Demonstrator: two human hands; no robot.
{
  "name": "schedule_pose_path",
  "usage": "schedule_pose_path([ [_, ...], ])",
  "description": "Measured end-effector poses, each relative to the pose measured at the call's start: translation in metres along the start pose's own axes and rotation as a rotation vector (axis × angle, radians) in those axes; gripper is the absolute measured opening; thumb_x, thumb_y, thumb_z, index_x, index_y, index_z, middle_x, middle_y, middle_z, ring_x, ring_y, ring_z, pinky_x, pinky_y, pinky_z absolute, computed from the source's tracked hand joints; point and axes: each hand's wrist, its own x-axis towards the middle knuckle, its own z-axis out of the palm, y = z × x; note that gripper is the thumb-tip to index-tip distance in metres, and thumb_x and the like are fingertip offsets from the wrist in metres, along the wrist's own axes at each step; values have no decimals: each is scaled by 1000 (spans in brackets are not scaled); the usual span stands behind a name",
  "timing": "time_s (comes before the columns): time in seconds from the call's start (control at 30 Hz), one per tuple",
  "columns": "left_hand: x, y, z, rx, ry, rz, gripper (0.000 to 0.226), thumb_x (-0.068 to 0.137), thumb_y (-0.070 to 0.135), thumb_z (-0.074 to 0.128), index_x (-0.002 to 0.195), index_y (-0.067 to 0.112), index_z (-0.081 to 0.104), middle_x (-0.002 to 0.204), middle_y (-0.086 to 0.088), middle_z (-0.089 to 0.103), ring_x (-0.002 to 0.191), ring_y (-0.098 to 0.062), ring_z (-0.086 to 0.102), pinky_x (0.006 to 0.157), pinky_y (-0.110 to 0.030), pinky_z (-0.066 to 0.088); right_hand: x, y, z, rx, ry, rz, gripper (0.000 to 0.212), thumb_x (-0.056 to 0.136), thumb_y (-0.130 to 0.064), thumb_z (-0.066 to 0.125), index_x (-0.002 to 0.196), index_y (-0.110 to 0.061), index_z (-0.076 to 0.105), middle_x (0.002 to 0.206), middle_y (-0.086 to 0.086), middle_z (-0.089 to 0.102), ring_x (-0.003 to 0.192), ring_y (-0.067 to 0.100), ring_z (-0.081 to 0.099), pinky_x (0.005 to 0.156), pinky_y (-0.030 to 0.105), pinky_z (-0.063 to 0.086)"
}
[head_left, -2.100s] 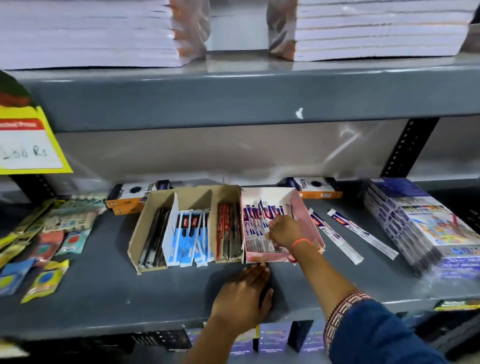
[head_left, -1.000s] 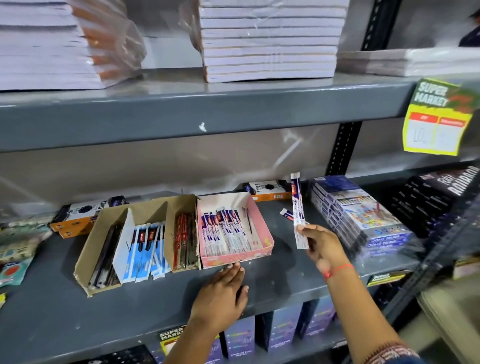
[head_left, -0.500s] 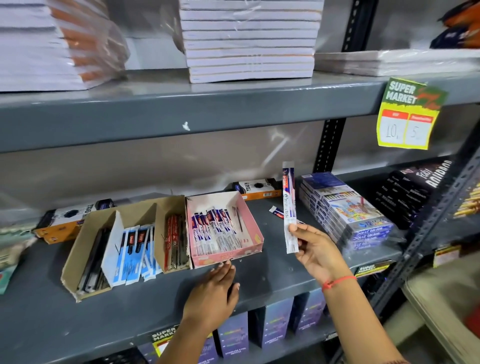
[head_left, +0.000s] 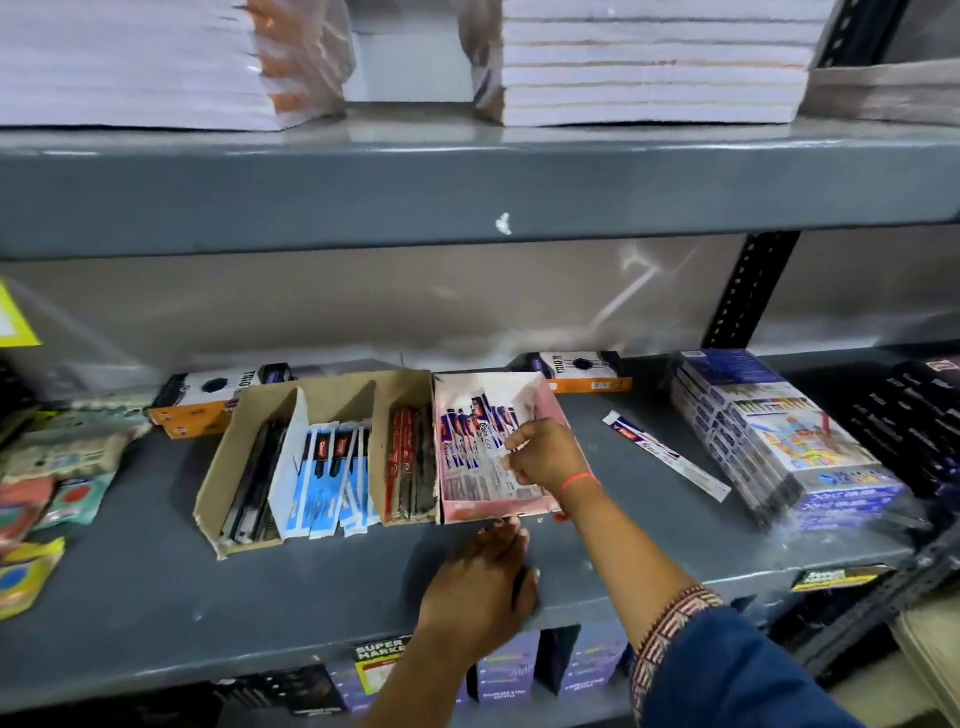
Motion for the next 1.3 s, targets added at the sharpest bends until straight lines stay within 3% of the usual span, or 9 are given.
schedule_pose_path([
  [0.1,0,1,-5,-17,-1,-9,59,84,46,25,119,13,59,122,-3,63,108,-18,60,63,-29,55,9,2,8,-182,-26,7,26,83,-13,54,60,-26,54,86,7,62,86,23,62,86,34,53],
  [0.2,-2,1,-6,-14,5,17,45,81,43,37,103,19,68,102,4,71,89,-12,67,46,-19,50,10,3,11,-255,-35,16,22,84,-15,54,97,-11,71,107,15,70,105,30,64,91,37,53],
  [0.5,-2,8,-14,-34,42,49,49,90,39,30,116,15,64,125,5,60,113,-10,55,91,-18,41,17,31,-65,-194,400,53,28,81,-6,45,93,2,68,101,27,70,94,43,65,80,37,51],
  [0.7,-3,7,-10,24,-34,-20,72,97,42,3,101,23,73,108,9,70,98,-6,64,82,-19,48,16,101,-102,-478,394,300,37,85,-3,44,119,1,59,126,25,59,118,40,56,98,46,47],
  [0.83,-4,6,-10,-1,-108,20,51,92,41,27,101,20,72,109,7,70,99,-7,64,83,-20,48,19,113,-101,-506,374,268,37,86,-5,43,118,-3,61,123,23,60,117,38,56,96,45,47],
  [0.97,-3,8,-13,-44,-88,-19,50,83,44,32,108,21,69,118,9,64,106,-5,60,92,-16,38,24,113,-103,-326,331,257,30,83,-8,50,106,-4,68,114,21,67,107,35,63,90,39,50],
  [1.1,-1,3,-2,27,21,27,65,88,47,10,142,18,31,149,10,21,138,-8,19,104,-15,-2,14,112,-102,161,336,216,19,76,4,65,63,-9,68,73,14,70,81,23,65,77,28,47],
  [1.2,0,3,1,42,55,17,62,91,47,14,141,17,34,150,4,25,137,-12,23,108,-19,6,-20,97,-97,678,300,152,30,77,12,61,60,-12,59,37,-8,62,41,3,58,50,16,44],
  [1.3,0,3,1,54,-5,-2,50,98,41,25,144,22,25,153,8,17,139,-7,12,110,-21,13,-60,78,-92,837,242,49,27,78,9,60,65,-15,63,41,-11,65,41,2,56,46,16,38],
])
